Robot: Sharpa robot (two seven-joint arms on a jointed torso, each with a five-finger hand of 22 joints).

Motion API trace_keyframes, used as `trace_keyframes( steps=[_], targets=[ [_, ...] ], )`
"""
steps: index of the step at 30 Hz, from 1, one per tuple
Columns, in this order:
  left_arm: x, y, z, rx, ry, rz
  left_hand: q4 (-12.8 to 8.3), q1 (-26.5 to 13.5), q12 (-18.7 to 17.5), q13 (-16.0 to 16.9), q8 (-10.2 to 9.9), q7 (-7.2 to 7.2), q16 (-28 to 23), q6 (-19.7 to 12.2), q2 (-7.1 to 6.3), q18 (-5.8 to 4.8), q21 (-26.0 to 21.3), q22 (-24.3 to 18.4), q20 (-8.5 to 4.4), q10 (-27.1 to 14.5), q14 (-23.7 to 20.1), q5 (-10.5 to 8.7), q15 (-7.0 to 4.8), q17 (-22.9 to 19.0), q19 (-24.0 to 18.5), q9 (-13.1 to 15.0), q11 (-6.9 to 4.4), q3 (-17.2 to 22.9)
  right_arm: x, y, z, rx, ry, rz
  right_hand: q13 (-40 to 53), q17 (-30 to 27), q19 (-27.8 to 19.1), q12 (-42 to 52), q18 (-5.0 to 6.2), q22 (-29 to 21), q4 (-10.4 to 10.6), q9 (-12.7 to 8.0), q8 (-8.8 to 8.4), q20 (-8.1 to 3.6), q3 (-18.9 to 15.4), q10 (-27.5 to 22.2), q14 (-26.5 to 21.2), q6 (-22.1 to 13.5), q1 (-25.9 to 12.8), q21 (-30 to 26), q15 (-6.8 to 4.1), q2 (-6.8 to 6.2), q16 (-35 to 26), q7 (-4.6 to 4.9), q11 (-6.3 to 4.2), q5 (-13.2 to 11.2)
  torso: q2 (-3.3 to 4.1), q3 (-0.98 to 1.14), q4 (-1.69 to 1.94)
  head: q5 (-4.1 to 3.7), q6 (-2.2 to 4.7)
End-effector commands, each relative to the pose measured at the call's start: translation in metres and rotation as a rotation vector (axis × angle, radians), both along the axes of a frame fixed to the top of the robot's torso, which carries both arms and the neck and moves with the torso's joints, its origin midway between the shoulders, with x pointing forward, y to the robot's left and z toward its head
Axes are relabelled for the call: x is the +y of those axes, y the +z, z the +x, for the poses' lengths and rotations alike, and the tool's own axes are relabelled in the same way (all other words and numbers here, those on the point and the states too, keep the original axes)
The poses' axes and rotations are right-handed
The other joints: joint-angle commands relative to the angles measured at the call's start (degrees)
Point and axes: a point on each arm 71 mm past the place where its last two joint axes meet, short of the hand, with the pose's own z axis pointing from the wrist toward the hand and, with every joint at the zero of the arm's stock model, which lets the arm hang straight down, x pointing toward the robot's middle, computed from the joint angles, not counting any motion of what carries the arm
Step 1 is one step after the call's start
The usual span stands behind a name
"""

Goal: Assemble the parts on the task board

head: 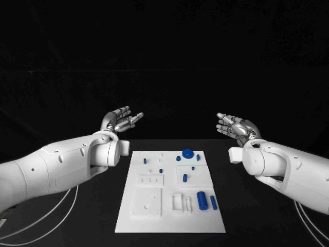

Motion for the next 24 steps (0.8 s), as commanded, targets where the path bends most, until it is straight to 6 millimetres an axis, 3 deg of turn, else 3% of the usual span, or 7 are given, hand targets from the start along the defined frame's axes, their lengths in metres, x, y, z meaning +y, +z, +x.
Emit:
trace_keyframes(
  steps=[1, 9, 12, 16, 18, 20, 24],
  targets=[
    [0.0, 0.003, 0.011, 0.068, -0.07, -0.028, 0.58, 1.82, 0.37, 0.09, 0.36, 0.14, 0.29, 0.78, -0.26, 1.31, 0.38, 0.14, 0.17, 0.87, 0.95, 0.3, 0.17, 0.11, 1.08, 0.09, 0.08, 0.06, 0.006, -0.005, 0.004, 0.086, 0.181, -0.014, 0.12, 0.12, 1.24, 0.38, 0.96, 0.13, -1.25, 0.13, 0.38, 0.21, 0.22, 1.48, 1.58, 1.28, 2.29, 0.4, 0.27, -0.08, 0.3, 0.94, 0.28, 0.25, -0.01, 0.01, -0.02, 0.0, 0.0],
    [0.009, 0.018, 0.027, 0.067, -0.062, -0.003, 0.53, 1.89, 0.39, 0.11, 0.39, 0.46, 0.3, 1.19, -0.13, 1.36, 0.42, 0.16, 0.17, 1.24, 1.19, 0.25, 0.15, 0.12, 1.2, 0.12, 0.2, 0.14, -0.005, -0.003, 0.012, 0.115, 0.205, -0.024, 0.28, 0.29, 5.71, 0.54, 1.19, 0.36, -7.08, 0.28, 0.54, -0.36, 0.34, 5.32, 6.65, 4.86, 6.38, 0.63, 0.14, -0.84, 0.49, 0.97, 0.19, -0.74, -0.01, 0.01, -0.02, 0.0, 0.0],
    [0.008, 0.018, 0.023, 0.073, -0.083, -0.009, 0.13, 1.87, 0.44, 0.16, 0.46, 1.2, 0.34, 2.77, 0.47, 1.54, 0.52, 0.2, 0.15, 2.43, 2.51, 0.18, 0.17, 0.17, 1.71, 0.19, 0.53, 0.44, -0.009, 0.001, 0.015, 0.028, 0.197, -0.225, 0.41, 0.47, 10.84, 0.66, 1.61, 0.64, -8.81, 0.4, 0.65, -0.83, 0.68, 8.76, 11.73, 7.94, 7.26, 0.93, -0.41, -0.99, 0.64, 0.67, -0.26, -0.56, 0.16, -0.19, 0.01, 1.25, -0.1],
    [0.008, 0.018, 0.02, 0.06, -0.1, 0.006, -4.39, 0.39, 0.75, 0.49, 0.68, 3.04, 0.57, 9.54, 3.43, 1.73, 1.1, 0.39, -0.36, 10.25, 8.87, 0.34, 0.77, 0.41, 3.71, 0.45, 1.97, 1.08, -0.007, 0.003, 0.017, -0.031, 0.218, -0.358, 0.78, 0.55, 20.9, 0.71, 2.54, 1.09, -10.92, 0.63, 0.89, -2.25, 1.48, 18.05, 18.64, 15.73, 7.63, 1.71, -2.05, -0.73, 0.54, -0.06, -1.53, -0.39, 0.34, -0.31, 0.16, 1.26, -0.12],
    [0.007, 0.019, 0.017, 0.054, -0.113, 0.013, -8.34, -1.06, 1.0, 0.73, 0.86, 3.32, 0.79, 13.2, 5.54, 0.57, 2.17, 0.67, -2.13, 15.87, 16.44, 0.68, 1.2, 0.73, 5.79, 0.62, 2.23, 0.86, -0.004, 0.004, 0.018, -0.077, 0.239, -0.459, 0.81, 0.81, 23.5, 1.04, 2.66, 1.18, -11.94, 0.84, 1.11, -3.27, 2.2, 20.87, 21.83, 19.09, 7.45, 1.9, -3.29, -0.56, 0.87, -0.45, -2.26, -0.17, 0.57, -0.45, 0.4, 1.08, -0.12],
    [0.007, 0.019, 0.015, 0.051, -0.122, 0.017, -11.54, -1.02, 0.85, 1.04, 1.21, 3.83, 2.27, 20.81, 7.67, -2.44, 5.13, 1.71, -6.5, 26.13, 23.42, 1.91, 1.26, 0.86, 10.56, 0.93, 2.37, 0.47, -0.001, 0.005, 0.018, -0.108, 0.255, -0.528, 0.84, 1.13, 26.66, 1.07, 3.03, 1.36, -12.86, 0.96, 1.23, -4.48, 3.17, 22.66, 25.73, 22.32, 7.38, 2.77, -4.83, -0.41, 1.12, -0.78, -3.01, 0.57, 0.76, -0.58, 0.68, 1.04, 0.01],
    [0.006, 0.022, 0.008, 0.045, -0.149, 0.026, -13.82, -0.53, 1.51, 1.01, 2.15, 3.0, 3.03, 30.17, 9.86, -4.12, 8.15, 2.86, -9.65, 30.88, 29.46, 2.3, -1.08, 1.41, 14.3, 1.46, 1.17, 0.08, 0.008, 0.008, 0.019, -0.182, 0.303, -0.692, 0.86, 2.97, 35.92, 1.19, 4.49, 2.49, -14.59, 1.21, 1.62, -7.8, 5.32, 25.57, 36.33, 26.73, 7.11, 6.56, -8.62, -0.45, 3.31, -1.17, -4.69, 1.73, 1.49, -0.82, 1.29, 0.79, 0.29]
  ],
)
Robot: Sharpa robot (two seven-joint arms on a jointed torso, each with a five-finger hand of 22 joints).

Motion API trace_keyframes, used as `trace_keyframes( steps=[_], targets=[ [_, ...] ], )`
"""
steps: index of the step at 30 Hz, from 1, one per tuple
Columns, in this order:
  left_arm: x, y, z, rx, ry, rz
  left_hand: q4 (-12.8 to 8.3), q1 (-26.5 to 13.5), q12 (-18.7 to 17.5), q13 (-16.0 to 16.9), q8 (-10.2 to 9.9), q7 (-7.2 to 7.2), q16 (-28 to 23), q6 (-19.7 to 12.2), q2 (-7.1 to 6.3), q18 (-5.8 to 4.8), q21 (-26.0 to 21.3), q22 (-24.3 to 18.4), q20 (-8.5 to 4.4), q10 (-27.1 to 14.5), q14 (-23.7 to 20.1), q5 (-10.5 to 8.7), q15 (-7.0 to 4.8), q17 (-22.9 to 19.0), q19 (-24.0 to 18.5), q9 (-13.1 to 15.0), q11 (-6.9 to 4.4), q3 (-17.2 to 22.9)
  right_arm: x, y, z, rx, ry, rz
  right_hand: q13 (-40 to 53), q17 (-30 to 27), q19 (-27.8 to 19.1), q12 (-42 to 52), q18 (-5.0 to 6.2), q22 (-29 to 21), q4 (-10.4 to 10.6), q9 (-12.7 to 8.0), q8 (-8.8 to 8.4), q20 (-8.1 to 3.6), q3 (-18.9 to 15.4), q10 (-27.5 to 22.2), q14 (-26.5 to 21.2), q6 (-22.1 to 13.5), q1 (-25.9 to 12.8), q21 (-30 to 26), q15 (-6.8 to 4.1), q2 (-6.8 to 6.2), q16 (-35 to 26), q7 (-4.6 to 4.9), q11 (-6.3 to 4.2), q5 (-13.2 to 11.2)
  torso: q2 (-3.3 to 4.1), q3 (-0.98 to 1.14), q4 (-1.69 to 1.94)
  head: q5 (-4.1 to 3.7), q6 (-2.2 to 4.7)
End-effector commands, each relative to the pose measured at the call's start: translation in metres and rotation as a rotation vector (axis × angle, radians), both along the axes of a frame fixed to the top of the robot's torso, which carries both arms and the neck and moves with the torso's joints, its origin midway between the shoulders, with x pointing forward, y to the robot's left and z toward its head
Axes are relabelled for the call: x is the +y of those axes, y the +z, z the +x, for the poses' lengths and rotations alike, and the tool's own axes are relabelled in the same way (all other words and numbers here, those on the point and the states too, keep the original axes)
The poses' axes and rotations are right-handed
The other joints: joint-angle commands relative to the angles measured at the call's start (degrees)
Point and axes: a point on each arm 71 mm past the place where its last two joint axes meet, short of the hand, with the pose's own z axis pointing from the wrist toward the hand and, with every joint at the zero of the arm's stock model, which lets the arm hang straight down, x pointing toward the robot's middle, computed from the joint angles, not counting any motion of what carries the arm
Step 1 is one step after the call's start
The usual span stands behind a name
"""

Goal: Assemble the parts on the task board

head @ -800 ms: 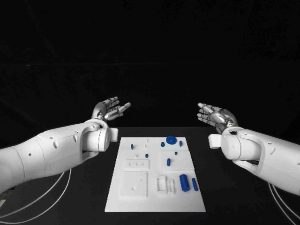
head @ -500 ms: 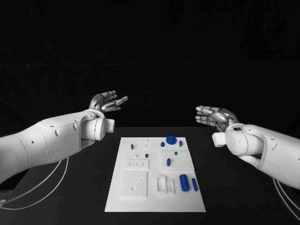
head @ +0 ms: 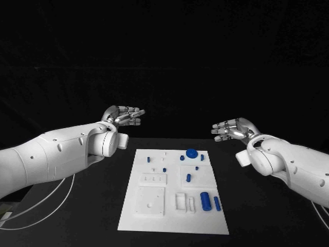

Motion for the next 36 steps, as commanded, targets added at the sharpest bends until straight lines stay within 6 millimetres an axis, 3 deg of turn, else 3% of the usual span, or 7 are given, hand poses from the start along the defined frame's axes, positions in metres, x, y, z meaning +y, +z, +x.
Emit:
trace_keyframes(
  steps=[1, 5, 9, 15, 26, 31, 36],
  targets=[
    [-0.006, 0.005, -0.005, -0.017, -0.06, 0.018, -1.09, 0.16, 0.01, 0.0, 0.21, -0.52, -0.28, 4.0, 1.12, -1.21, 1.79, 0.74, -1.68, 2.59, 2.99, 0.33, -1.1, -0.01, 1.55, 0.1, -0.66, -0.18, 0.013, 0.006, 0.0, -0.138, 0.121, -0.288, 0.05, 1.4, 5.4, 0.29, 1.24, 0.95, -0.6, 0.07, 0.32, -1.8, 0.76, 1.87, 5.92, 1.87, 0.07, 2.62, -2.03, 0.05, 1.77, -0.38, -0.88, 0.5, 0.97, -0.33, 0.84, -0.36, 0.25],
    [-0.009, 0.009, -0.014, -0.021, -0.099, 0.01, -2.07, -0.14, 0.0, -0.03, 0.26, -0.59, -0.6, 4.05, 1.69, -1.96, 3.61, 1.57, -2.64, 3.5, 4.79, 0.66, -1.73, 0.03, 1.45, 0.14, -0.95, -0.17, 0.025, 0.008, 0.003, -0.155, 0.208, -0.435, 0.03, 5.67, 10.91, 0.2, 2.02, 2.46, -0.48, -0.02, 0.02, -3.5, 1.5, 3.01, 10.14, 2.97, 0.09, 6.06, -3.46, -1.17, 5.78, -0.83, -1.55, -0.32, 1.82, -0.48, 1.36, -0.6, 0.76],
    [-0.015, 0.015, -0.023, -0.029, -0.138, -0.004, -2.89, -0.79, 0.02, -0.01, 0.23, -0.49, -0.91, 3.8, 1.63, -2.03, 4.56, 1.95, -2.52, 3.13, 4.47, 0.66, -1.55, 0.02, 0.5, 0.12, -0.81, -0.37, 0.037, 0.012, 0.005, -0.195, 0.266, -0.58, 0.05, 16.6, 17.13, 0.26, 3.06, 6.54, -0.65, 0.03, 0.11, -5.47, 2.54, 4.34, 9.96, 4.43, -0.05, 12.7, -4.54, -1.99, 24.85, -1.48, -2.3, -0.54, 2.86, -0.79, 2.28, -1.21, 1.4],
    [-0.023, 0.021, -0.033, -0.031, -0.177, -0.02, -3.15, -1.06, 0.03, -0.01, 0.23, -0.47, -0.95, 3.79, 1.65, -1.96, 4.8, 1.93, -2.35, 2.91, 4.15, 0.6, -1.41, 0.0, 0.1, 0.11, -0.72, -0.55, 0.054, 0.018, 0.01, -0.266, 0.3, -0.741, 0.08, 27.22, 16.99, 0.3, 1.77, 16.54, -0.38, 0.03, 0.1, -6.91, 8.63, 4.13, 7.5, 4.13, -2.33, 23.78, -4.43, -3.69, 41.27, -1.75, -2.33, -0.88, 4.22, -0.9, 3.31, -1.56, 2.01],
    [-0.035, 0.027, -0.044, -0.029, -0.217, -0.036, -3.03, -1.81, 0.05, 0.0, 0.24, -0.43, -0.92, 3.78, 1.6, -1.91, 4.9, 1.78, -2.18, 2.38, 4.01, 0.09, -1.28, 0.02, -0.06, 0.12, -0.54, -1.2, 0.078, 0.022, 0.017, -0.33, 0.312, -0.935, 0.04, 25.92, 16.59, 0.21, 3.16, 21.99, -0.33, -0.04, -0.02, -6.25, 8.47, 1.65, 6.46, 2.58, -1.67, 26.48, -3.76, -4.94, 46.46, -1.58, -1.76, -1.44, 6.63, -1.47, 4.54, -1.24, 3.37],
    [-0.04, 0.031, -0.045, -0.033, -0.235, -0.042, -3.11, -1.97, 0.04, 0.0, 0.25, -0.42, -0.96, 3.81, 1.68, -1.89, 4.89, 1.64, -2.09, 2.24, 3.85, 0.05, -1.2, 0.01, -0.17, 0.12, -0.49, -1.45, 0.084, 0.021, 0.019, -0.345, 0.313, -0.984, 0.02, 24.13, 16.73, 0.22, 3.26, 22.95, -0.25, -0.04, -0.01, -5.63, 4.6, -1.03, 6.19, 0.8, 0.8, 25.39, -3.18, -5.09, 47.23, -1.33, -1.18, -1.86, 7.45, -1.67, 5.15, -1.23, 3.9],
    [-0.045, 0.036, -0.046, -0.04, -0.248, -0.046, -3.24, -2.0, 0.05, 0.0, 0.25, -0.43, -0.94, 3.82, 1.77, -1.86, 4.91, 1.53, -2.05, 2.17, 3.79, 0.02, -1.18, 0.02, -0.19, 0.12, -0.48, -1.57, 0.087, 0.019, 0.02, -0.342, 0.323, -1.018, 0.02, 23.33, 16.99, 0.22, 3.2, 23.81, -0.32, -0.05, -0.01, -5.67, 4.15, -0.73, 6.19, 0.94, 1.03, 24.63, -3.21, -4.83, 47.61, -1.41, -1.25, -1.94, 7.95, -1.82, 5.35, -1.23, 3.55]
  ],
)
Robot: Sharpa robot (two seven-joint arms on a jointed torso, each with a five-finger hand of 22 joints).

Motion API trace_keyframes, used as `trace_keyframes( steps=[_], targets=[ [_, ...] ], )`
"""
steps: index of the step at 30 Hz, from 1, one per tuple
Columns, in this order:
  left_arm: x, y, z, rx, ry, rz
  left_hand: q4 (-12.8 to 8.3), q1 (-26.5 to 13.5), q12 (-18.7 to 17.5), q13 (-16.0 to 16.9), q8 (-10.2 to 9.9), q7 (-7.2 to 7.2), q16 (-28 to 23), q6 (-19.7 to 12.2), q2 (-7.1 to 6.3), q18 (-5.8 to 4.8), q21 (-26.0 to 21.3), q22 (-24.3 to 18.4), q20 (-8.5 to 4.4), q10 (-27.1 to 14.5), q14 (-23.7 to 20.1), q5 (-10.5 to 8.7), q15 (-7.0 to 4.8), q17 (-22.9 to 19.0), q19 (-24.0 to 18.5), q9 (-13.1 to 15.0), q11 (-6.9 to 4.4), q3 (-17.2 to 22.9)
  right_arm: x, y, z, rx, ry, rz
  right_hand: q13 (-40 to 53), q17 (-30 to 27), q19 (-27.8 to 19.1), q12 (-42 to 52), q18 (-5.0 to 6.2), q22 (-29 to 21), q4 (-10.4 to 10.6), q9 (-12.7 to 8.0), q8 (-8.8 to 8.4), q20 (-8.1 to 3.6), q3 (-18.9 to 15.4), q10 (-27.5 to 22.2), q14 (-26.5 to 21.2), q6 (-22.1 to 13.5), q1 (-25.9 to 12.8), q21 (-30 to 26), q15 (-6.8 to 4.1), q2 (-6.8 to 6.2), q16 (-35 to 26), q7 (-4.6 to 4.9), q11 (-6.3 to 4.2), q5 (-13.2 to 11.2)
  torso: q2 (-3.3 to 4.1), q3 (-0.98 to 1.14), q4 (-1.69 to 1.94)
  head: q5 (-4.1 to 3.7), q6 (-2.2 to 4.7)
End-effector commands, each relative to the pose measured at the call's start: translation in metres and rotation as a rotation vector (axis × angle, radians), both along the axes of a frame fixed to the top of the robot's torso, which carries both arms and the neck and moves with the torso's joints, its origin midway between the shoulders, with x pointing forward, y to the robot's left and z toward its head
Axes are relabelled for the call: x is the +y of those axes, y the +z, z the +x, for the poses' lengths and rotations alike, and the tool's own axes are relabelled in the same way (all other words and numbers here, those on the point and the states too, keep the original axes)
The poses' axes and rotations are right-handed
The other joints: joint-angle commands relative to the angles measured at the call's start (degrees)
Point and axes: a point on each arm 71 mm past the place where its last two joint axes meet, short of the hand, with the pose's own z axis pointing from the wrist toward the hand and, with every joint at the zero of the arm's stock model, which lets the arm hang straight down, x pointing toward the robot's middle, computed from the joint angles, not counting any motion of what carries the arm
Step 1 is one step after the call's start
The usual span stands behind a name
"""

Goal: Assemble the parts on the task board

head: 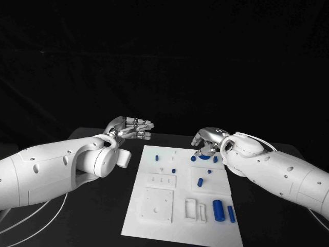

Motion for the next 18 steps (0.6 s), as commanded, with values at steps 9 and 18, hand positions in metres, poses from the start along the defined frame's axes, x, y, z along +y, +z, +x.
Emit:
trace_keyframes(
  steps=[9, 18],
  targets=[
    [-0.009, 0.011, -0.001, -0.018, -0.041, -0.008, -0.05, -0.74, 0.0, 0.02, 0.06, 0.1, -0.3, -0.08, 0.06, -0.51, 0.29, -0.23, 0.07, -0.63, -0.42, -0.32, 0.1, 0.01, -0.6, 0.09, -0.05, -0.49, 0.004, -0.006, -0.001, 0.003, 0.006, -0.144, 0.03, -0.66, 0.57, 0.22, 0.58, 1.77, -0.19, -0.03, -0.04, 0.22, 1.38, 0.73, -0.06, 0.49, 0.17, -1.32, 0.24, -0.16, 1.04, -0.27, -0.06, -0.85, 1.36, -0.23, 0.25, -0.74, -0.26],
    [-0.012, 0.013, -0.003, -0.019, -0.051, -0.011, -0.12, -0.78, -0.01, 0.02, 0.06, 0.11, -0.32, -0.1, 0.05, -0.5, 0.29, -0.35, 0.1, -0.75, -0.52, -0.31, 0.14, 0.0, -0.64, 0.09, 0.0, -0.59, 0.003, -0.012, 0.001, 0.013, -0.003, -0.18, 0.03, -0.81, 0.89, 0.21, 0.59, 3.81, -0.17, -0.04, -0.06, 0.15, 4.74, 1.17, -0.11, 0.99, -0.56, -2.4, 0.18, -0.74, 1.38, -0.39, -0.15, -1.73, 1.81, -0.38, 0.44, -1.02, -0.1]
  ],
)
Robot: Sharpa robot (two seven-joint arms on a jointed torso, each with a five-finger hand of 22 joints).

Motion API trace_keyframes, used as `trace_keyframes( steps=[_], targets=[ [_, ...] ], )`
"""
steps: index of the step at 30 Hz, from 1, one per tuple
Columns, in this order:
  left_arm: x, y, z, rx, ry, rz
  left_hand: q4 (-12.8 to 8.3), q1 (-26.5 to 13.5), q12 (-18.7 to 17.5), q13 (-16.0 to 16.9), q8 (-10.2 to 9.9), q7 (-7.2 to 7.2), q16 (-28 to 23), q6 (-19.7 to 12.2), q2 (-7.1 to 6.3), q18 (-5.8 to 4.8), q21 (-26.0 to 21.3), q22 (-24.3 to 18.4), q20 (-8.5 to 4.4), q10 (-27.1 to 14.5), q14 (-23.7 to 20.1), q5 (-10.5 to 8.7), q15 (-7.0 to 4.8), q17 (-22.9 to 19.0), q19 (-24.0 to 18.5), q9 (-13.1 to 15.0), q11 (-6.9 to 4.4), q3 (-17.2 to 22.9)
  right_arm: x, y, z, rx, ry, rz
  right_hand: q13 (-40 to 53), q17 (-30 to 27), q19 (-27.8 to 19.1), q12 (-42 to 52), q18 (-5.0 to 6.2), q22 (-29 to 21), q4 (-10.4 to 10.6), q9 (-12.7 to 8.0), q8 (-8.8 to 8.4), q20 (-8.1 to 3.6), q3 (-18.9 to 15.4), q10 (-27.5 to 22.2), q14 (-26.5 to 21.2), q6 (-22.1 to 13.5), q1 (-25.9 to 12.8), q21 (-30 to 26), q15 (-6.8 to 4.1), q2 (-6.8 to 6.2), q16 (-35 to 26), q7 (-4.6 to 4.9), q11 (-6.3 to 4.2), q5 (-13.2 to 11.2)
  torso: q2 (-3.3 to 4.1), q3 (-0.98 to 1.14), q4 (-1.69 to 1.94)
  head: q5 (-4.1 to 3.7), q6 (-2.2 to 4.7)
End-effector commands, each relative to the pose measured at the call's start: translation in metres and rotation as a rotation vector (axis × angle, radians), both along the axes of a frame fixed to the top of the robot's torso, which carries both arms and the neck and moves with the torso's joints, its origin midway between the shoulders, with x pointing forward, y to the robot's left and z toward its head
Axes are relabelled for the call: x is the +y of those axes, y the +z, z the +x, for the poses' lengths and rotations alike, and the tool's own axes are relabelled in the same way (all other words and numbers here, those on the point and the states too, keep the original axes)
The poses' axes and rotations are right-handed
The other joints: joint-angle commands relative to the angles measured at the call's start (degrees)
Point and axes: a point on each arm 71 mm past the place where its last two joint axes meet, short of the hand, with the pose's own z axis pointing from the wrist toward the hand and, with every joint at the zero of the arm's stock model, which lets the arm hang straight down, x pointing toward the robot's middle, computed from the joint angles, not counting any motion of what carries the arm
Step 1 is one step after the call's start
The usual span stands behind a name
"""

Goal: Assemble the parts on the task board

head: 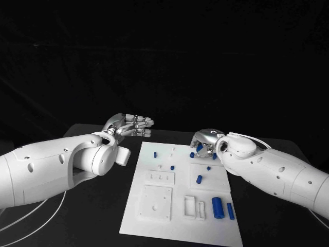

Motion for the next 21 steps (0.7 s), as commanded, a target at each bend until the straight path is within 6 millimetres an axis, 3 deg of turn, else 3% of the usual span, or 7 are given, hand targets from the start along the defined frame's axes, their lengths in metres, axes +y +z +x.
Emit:
trace_keyframes(
  steps=[1, 12, 21],
  targets=[
    [-0.0037, 0.0031, -0.0011, -0.007, -0.025, -0.004, 0.04, -0.55, -0.01, 0.02, 0.06, 0.11, -0.32, -0.1, -0.17, -0.5, 0.29, -0.05, -0.11, -0.33, -0.32, -0.31, -0.06, 0.01, -0.44, 0.09, 0.0, -0.44, -0.0004, -0.0036, 0.0007, 0.008, -0.004, -0.056, 0.03, -0.04, 0.49, 0.21, 0.92, 0.47, -0.01, -0.03, -0.06, 0.16, 0.7, 0.45, -0.09, 0.51, -0.28, -0.4, 0.18, -0.44, 0.3, 0.09, -0.05, -0.42, 0.37, -0.12, 0.14, -0.1, 0.19],
    [-0.0087, 0.0049, -0.0045, -0.004, -0.043, -0.008, -0.05, -0.53, 0.0, 0.03, 0.09, 0.12, -0.33, -0.04, -0.09, -0.47, 0.28, -0.28, -0.04, -0.49, -0.46, -0.28, -0.01, 0.01, -0.5, 0.1, 0.04, -0.5, 0.0002, -0.009, 0.0031, 0.007, -0.013, -0.081, 0.02, -0.19, 0.61, 0.19, 0.56, 2.43, 0.14, -0.03, -0.06, 0.08, 4.59, 0.67, -0.16, 0.86, -1.21, -1.43, 0.18, -0.75, 0.4, 0.0, -0.1, -2.15, 1.04, -0.34, 0.7, -1.12, 0.54],
    [-0.0122, 0.0066, -0.0063, -0.003, -0.055, -0.011, -0.06, -0.57, 0.0, 0.03, 0.07, 0.11, -0.32, -0.01, -0.1, -0.47, 0.28, -0.41, -0.01, -0.6, -0.51, -0.3, 0.03, 0.01, -0.54, 0.09, 0.08, -0.54, 0.0019, -0.0121, 0.0041, 0.003, -0.013, -0.09, 0.03, -0.19, 0.95, 0.2, 0.54, 3.47, 0.4, -0.03, -0.06, 0.05, 6.56, 0.79, -0.16, 1.03, -2.07, -2.35, 0.14, -0.68, 0.46, -0.01, -0.09, -2.49, 1.44, -0.51, 0.78, -1.08, 0.8]
  ],
)
